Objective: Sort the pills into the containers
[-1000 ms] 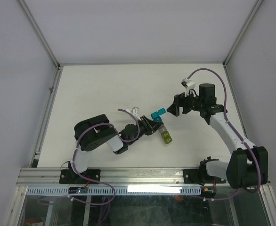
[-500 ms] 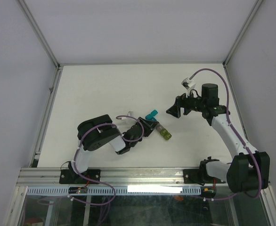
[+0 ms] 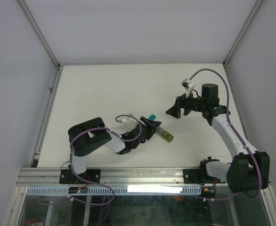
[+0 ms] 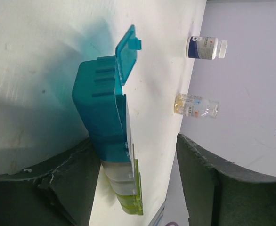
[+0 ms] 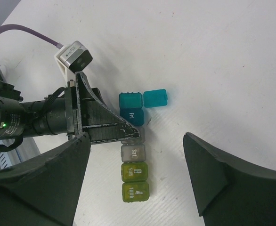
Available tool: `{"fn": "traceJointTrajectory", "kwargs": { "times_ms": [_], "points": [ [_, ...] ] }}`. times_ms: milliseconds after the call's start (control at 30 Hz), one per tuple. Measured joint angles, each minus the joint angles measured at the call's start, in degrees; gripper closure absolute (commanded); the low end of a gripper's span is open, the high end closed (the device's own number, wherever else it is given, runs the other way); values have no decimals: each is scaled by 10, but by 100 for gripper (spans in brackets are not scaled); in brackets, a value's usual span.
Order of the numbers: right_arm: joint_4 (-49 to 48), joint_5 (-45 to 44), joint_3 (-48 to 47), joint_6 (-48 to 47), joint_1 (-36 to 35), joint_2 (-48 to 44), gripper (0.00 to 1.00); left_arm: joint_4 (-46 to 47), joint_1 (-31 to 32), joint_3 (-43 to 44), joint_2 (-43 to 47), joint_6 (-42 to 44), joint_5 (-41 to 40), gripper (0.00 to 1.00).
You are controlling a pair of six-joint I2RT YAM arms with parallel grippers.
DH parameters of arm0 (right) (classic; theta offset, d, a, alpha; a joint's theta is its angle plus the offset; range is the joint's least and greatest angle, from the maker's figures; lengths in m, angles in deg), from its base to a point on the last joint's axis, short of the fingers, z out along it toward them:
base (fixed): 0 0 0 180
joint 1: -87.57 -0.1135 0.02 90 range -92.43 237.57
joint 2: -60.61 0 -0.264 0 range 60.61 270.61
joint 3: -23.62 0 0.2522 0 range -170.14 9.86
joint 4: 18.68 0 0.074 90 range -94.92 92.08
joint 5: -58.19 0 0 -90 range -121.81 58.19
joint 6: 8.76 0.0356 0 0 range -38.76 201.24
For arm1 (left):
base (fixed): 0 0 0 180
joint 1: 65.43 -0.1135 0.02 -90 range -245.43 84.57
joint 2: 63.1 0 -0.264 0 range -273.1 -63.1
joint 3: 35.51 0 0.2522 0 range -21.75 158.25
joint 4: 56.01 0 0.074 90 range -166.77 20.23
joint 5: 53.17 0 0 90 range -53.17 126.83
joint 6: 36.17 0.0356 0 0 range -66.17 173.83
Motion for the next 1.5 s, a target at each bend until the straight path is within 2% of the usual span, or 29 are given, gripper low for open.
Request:
{"fn": "traceJointTrajectory", "kwargs": {
  "times_ms": [100,267,433,600,967,1100,1233,1300,1467,1500],
  "points": [
    [0,1,0,0,0,0,17,-35,14,-4,22,-19,-4,27],
    [5,8,0,-1,0,0,17,-70,30,-19,52,-35,-6,25],
    [9,20,0,-6,1,0,17,-86,38,-34,72,-40,-3,27],
    [19,46,0,-24,1,0,17,-84,44,-47,78,-48,6,33],
    [48,76,0,-80,-9,9,19,-89,64,-97,126,-50,38,31],
    [82,93,1,-157,-33,7,29,-131,90,-110,166,-29,50,31],
    [127,110,25,-278,-65,-11,38,-187,104,-115,216,50,58,32],
    [159,117,45,-358,-82,-26,44,-207,107,-125,259,126,49,31],
    [237,129,85,-526,-111,-59,79,-177,89,-163,385,363,38,32],
    [244,129,89,-548,-118,-61,82,-167,75,-167,401,404,50,32]
  ]
}}
